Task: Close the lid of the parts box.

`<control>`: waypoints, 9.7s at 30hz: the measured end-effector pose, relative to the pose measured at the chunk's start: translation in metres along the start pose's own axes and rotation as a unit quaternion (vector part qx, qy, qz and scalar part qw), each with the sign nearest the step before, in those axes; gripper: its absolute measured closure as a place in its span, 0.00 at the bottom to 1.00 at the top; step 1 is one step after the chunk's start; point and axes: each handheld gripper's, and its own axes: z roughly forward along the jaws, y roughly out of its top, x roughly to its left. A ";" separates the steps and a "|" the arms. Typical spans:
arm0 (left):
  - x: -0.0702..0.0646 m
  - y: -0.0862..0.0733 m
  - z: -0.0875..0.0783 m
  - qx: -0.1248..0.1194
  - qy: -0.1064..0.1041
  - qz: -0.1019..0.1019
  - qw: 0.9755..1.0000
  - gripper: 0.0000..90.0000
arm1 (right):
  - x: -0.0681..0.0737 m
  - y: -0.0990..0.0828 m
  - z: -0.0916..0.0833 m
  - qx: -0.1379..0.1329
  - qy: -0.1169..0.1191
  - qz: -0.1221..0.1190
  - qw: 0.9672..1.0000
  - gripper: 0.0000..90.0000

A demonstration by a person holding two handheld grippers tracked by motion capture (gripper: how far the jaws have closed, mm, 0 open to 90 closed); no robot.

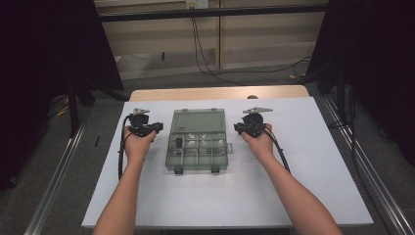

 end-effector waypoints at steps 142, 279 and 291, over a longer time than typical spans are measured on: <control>0.001 0.025 0.043 0.011 -0.010 -0.139 0.990 1.00 | -0.004 0.035 0.049 -0.022 0.057 0.106 0.992 1.00; -0.054 -0.009 -0.067 -0.006 0.013 -0.068 0.998 1.00 | 0.052 0.012 -0.049 -0.052 0.032 -0.031 0.998 1.00; -0.051 -0.014 -0.072 -0.003 -0.007 -0.063 0.998 1.00 | 0.051 0.007 -0.054 -0.057 0.047 -0.033 0.997 1.00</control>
